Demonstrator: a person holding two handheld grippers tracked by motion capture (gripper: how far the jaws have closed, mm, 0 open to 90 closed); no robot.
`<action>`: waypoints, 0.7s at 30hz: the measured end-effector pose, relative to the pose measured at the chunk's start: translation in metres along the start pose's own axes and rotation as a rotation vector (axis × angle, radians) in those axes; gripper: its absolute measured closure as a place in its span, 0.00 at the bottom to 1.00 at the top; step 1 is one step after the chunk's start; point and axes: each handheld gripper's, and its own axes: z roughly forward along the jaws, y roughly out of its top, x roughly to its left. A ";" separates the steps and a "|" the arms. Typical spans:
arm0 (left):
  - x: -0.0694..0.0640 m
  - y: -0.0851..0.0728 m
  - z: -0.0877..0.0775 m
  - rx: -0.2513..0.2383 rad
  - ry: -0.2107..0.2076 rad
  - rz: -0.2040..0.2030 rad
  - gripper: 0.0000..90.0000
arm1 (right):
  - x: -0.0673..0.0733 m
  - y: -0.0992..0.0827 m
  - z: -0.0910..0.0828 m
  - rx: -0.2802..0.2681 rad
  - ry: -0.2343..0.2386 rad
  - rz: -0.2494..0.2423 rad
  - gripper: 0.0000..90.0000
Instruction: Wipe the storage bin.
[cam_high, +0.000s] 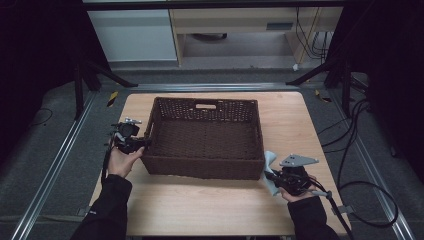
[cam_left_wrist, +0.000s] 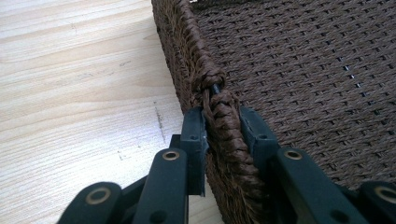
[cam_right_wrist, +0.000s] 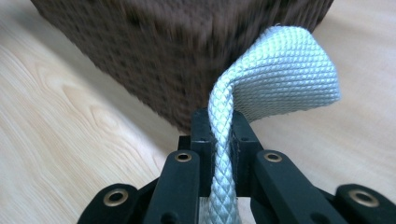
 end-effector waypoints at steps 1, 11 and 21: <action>0.000 0.000 0.000 0.001 0.001 0.001 0.81 | 0.000 0.000 0.000 0.000 0.000 0.000 0.93; 0.000 0.000 0.000 0.003 -0.001 0.003 0.81 | -0.001 -0.008 0.019 0.085 0.004 0.021 0.93; 0.000 0.000 0.000 0.003 0.001 0.007 0.81 | -0.032 -0.004 -0.013 -0.079 -0.148 0.104 0.93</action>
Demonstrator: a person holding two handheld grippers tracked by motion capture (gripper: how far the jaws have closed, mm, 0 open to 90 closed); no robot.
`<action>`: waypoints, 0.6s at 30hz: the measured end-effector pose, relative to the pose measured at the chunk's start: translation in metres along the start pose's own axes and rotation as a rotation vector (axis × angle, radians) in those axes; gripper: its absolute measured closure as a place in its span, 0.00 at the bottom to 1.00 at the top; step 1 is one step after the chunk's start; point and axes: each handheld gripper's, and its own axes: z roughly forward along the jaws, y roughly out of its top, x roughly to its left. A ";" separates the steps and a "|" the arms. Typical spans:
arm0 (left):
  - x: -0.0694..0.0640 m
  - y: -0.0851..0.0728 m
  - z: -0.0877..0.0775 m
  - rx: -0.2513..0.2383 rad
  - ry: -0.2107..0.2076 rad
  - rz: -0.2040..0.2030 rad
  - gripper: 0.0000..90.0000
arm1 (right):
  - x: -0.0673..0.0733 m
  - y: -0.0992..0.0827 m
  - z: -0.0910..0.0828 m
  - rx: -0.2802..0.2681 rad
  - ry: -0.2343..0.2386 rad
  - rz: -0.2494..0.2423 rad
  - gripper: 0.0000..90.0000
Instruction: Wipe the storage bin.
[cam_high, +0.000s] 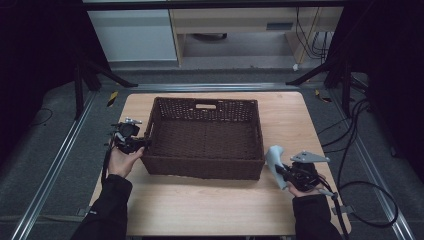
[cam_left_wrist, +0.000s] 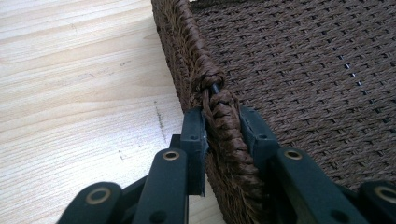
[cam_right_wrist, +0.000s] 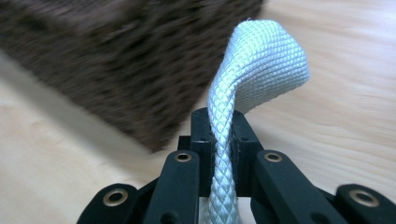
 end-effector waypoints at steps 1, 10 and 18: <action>0.000 0.000 0.000 0.000 0.000 0.000 0.81 | -0.005 0.000 -0.001 -0.007 -0.019 0.007 0.93; 0.000 0.000 0.000 0.000 0.001 0.004 0.81 | -0.041 -0.002 0.010 0.016 -0.129 0.054 0.93; 0.000 0.000 0.000 0.001 0.002 0.004 0.81 | -0.052 -0.011 0.021 0.068 -0.152 0.090 0.93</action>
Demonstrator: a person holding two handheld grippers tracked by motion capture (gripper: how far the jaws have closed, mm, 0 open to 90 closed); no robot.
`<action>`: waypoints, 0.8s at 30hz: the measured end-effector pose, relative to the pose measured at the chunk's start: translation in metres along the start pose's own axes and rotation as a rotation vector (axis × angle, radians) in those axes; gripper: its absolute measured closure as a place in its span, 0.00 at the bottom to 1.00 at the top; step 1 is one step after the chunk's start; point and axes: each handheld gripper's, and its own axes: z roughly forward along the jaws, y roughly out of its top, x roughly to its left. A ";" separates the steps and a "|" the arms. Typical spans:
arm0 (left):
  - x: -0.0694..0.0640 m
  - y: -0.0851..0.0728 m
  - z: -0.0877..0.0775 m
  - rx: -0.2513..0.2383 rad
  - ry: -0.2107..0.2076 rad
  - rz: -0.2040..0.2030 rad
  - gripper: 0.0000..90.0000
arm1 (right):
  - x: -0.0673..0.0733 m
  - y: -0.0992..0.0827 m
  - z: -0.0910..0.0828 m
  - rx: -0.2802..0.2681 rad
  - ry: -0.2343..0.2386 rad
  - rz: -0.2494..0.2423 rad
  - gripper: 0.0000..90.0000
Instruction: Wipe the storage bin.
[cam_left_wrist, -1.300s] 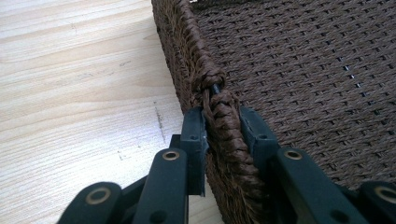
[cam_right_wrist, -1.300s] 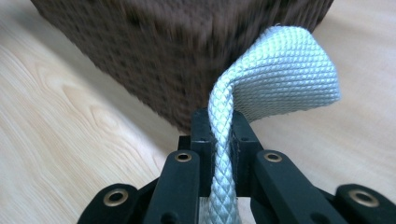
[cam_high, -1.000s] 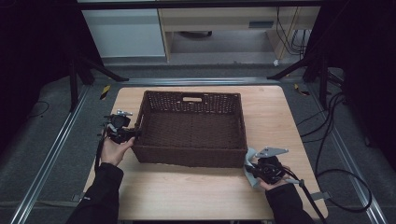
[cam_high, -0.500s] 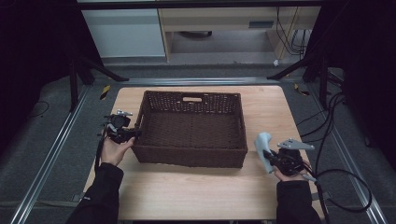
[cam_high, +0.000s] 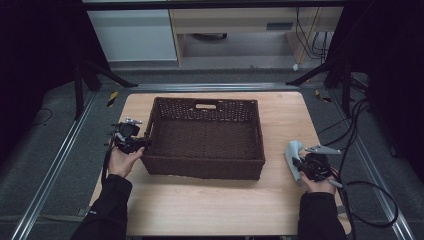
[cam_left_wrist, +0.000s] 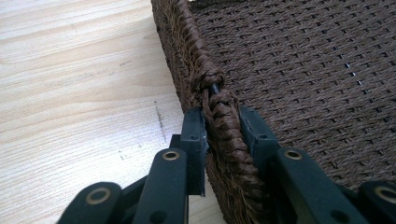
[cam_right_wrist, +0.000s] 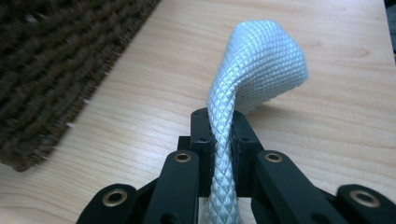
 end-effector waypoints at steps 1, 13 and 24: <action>0.000 0.000 0.000 0.000 0.000 0.000 0.81 | -0.001 -0.001 0.002 0.013 -0.006 0.002 0.92; 0.000 0.000 0.000 0.001 -0.004 -0.001 0.81 | -0.004 -0.001 0.001 -0.006 -0.011 0.022 0.73; 0.001 0.000 0.000 0.003 -0.007 0.000 0.81 | 0.003 0.030 -0.019 -0.118 0.002 0.020 0.61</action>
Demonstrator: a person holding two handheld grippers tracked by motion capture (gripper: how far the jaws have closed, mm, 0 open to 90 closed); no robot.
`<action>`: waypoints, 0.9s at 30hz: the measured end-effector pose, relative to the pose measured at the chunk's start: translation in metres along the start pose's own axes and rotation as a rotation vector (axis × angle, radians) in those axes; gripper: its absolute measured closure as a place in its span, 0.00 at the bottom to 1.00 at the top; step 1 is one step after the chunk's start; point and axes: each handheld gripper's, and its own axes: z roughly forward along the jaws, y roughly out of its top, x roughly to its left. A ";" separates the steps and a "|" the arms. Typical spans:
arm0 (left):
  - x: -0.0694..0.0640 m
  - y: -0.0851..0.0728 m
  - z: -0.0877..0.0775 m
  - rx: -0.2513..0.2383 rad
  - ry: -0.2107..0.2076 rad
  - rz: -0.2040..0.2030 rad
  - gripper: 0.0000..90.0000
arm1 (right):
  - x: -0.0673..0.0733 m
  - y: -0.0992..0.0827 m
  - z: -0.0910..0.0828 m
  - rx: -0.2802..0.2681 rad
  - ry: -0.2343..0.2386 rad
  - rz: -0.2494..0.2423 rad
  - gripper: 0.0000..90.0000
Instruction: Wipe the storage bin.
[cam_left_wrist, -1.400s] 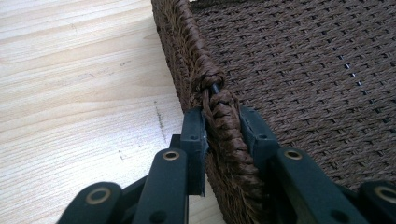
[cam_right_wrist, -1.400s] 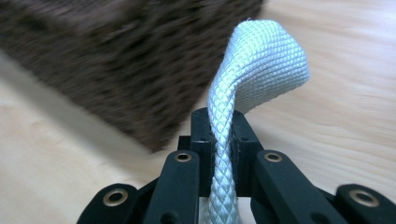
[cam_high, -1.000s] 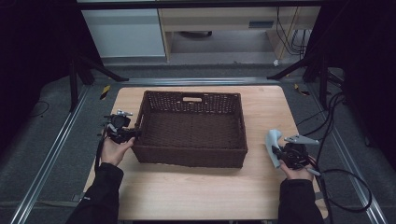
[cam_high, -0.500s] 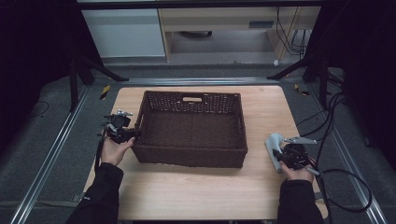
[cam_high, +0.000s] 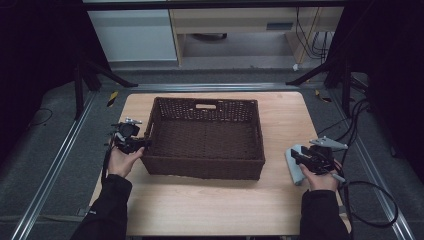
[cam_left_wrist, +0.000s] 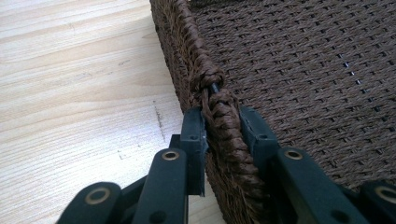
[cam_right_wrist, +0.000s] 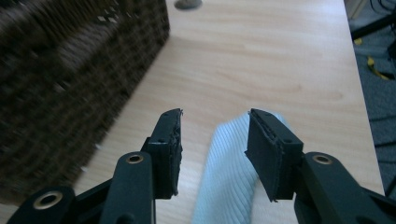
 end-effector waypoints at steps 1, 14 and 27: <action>0.000 0.000 0.000 0.000 0.000 0.000 0.81 | 0.002 0.004 -0.002 -0.010 0.006 0.001 0.61; 0.000 0.000 0.000 0.002 0.002 0.001 0.81 | 0.037 0.045 0.002 -0.043 0.105 -0.041 0.60; 0.000 0.000 0.000 0.000 -0.003 -0.002 0.81 | 0.064 0.070 0.025 -0.034 0.170 -0.069 0.62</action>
